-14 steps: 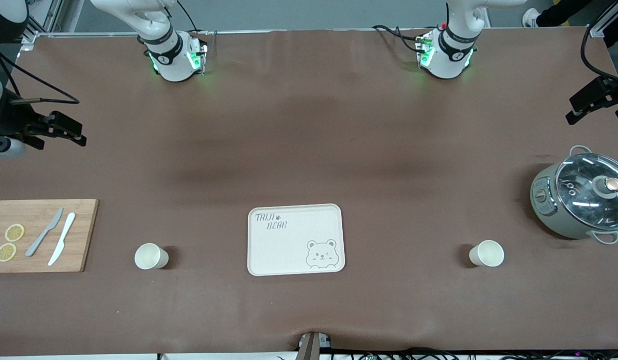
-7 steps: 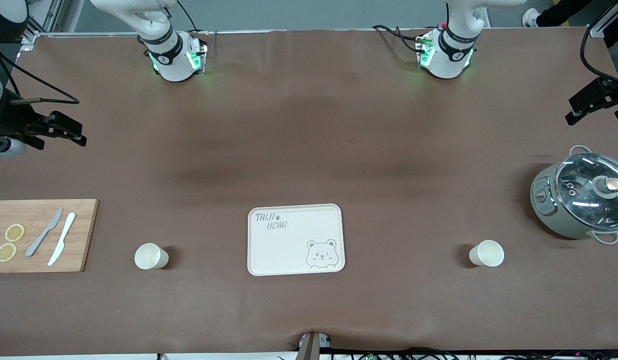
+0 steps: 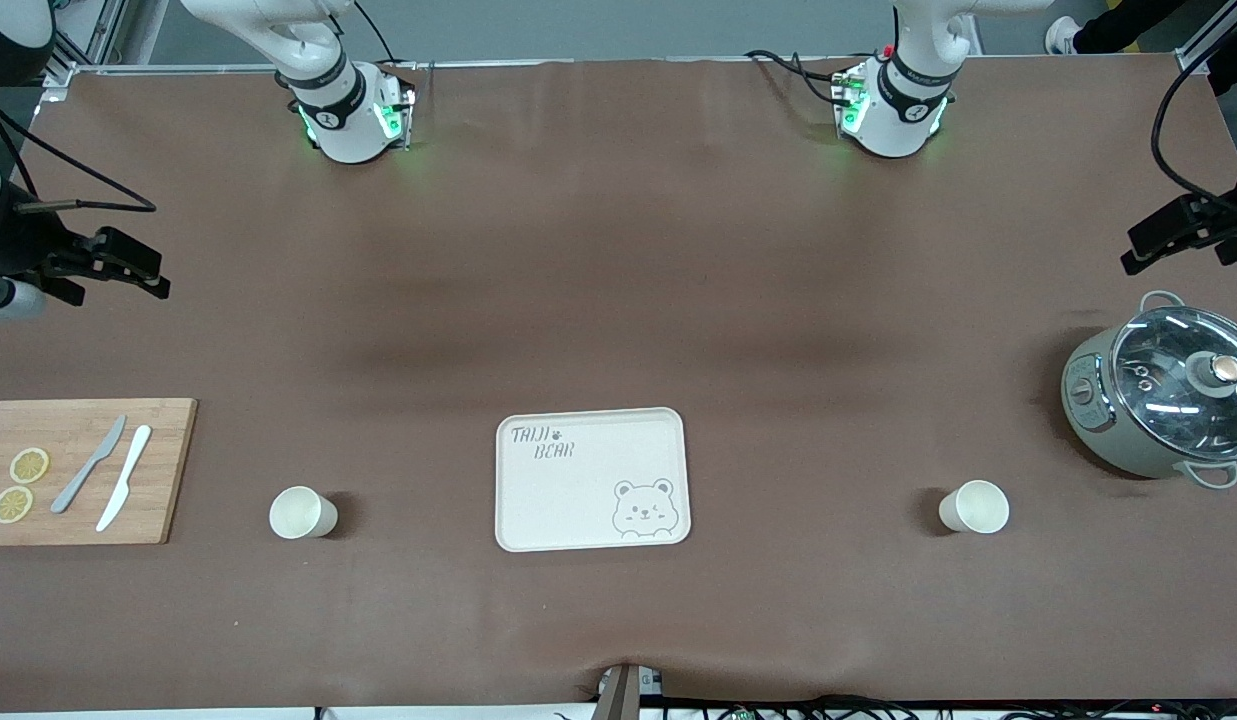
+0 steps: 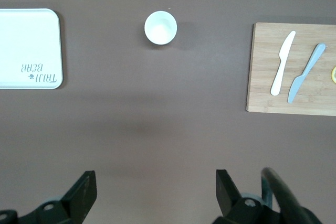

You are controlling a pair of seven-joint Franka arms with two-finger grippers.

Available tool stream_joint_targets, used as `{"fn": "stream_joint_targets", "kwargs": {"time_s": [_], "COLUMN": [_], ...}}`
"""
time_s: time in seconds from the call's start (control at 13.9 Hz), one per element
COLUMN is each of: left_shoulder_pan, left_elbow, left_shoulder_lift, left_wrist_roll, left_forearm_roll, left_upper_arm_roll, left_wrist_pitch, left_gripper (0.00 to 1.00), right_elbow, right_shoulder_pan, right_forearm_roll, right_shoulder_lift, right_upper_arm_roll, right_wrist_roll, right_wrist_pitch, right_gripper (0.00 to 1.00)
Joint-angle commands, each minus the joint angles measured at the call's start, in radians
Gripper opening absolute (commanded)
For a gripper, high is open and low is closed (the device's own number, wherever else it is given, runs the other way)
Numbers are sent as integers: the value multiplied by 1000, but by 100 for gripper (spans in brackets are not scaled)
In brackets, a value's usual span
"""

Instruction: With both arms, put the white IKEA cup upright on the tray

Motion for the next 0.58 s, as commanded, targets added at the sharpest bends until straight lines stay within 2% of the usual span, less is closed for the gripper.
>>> {"fn": "stream_joint_targets", "kwargs": {"time_s": [0.0, 0.14, 0.51], "left_shoulder_pan": [3, 2, -6], "left_elbow": [6, 9, 9], "left_shoulder_lift": [44, 79, 177], "left_wrist_roll": [-5, -6, -8], "left_forearm_roll": [1, 2, 10], "left_upper_arm_roll": [-6, -7, -10], "left_wrist_pitch": [-5, 7, 130], "left_gripper": [100, 100, 100], "right_elbow": [60, 60, 60], "right_shoulder_pan": [7, 1, 2], "right_forearm_roll": [-12, -14, -5], "right_shoulder_lift": [73, 102, 208], "right_upper_arm_roll": [-1, -1, -2], "right_wrist_roll": [18, 12, 7], "right_wrist_pitch": [5, 38, 123], "right_gripper": [100, 100, 100]}}
